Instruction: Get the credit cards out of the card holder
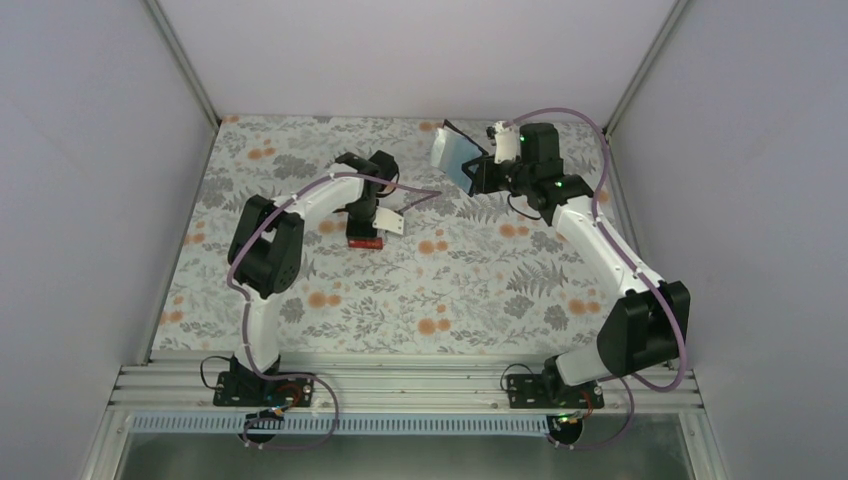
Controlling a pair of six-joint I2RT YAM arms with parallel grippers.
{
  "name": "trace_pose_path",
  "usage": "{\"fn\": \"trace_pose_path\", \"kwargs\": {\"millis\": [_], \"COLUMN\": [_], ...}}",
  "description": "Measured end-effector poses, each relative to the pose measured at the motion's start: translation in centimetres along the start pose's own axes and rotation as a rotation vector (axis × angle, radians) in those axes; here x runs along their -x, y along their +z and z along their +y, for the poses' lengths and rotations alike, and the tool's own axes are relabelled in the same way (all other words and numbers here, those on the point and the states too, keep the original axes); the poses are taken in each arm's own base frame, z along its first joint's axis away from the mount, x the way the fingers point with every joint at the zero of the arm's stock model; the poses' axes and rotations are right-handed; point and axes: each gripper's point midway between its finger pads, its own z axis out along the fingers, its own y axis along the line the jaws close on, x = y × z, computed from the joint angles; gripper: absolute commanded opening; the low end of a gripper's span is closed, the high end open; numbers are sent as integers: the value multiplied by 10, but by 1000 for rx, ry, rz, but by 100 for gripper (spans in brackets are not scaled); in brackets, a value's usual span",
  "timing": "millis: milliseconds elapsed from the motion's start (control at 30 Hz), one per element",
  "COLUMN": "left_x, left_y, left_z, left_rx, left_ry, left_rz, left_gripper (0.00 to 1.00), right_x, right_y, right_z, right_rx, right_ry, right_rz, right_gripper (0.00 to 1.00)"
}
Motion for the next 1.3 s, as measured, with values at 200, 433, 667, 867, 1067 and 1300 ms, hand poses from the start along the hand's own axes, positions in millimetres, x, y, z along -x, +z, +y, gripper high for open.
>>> {"fn": "trace_pose_path", "kwargs": {"millis": [200, 433, 667, 867, 1067, 1300], "left_x": [1, 2, 5, 14, 17, 5], "left_y": [1, 1, 12, -5, -49, -216], "left_z": [5, 8, 18, 53, 63, 48], "left_rx": [-1, 0, 16, 149, 231, 384], "left_ry": [-13, -30, -50, -90, -120, -237], "left_rz": [2, 6, 11, -42, -159, -675], "left_gripper": [3, 11, 49, 59, 81, 100], "right_x": [0, 0, -1, -1, -1, -5], "right_y": [0, 0, 0, 0, 0, -7], "right_z": [0, 0, 0, 0, 1, 35], "right_rx": [0, 0, -1, -1, 5, 192], "right_ry": [-4, -7, -13, -15, -18, -74], "right_rz": [1, 1, 5, 5, 6, 25], "right_gripper": [4, 4, 4, 4, 4, 4]}}
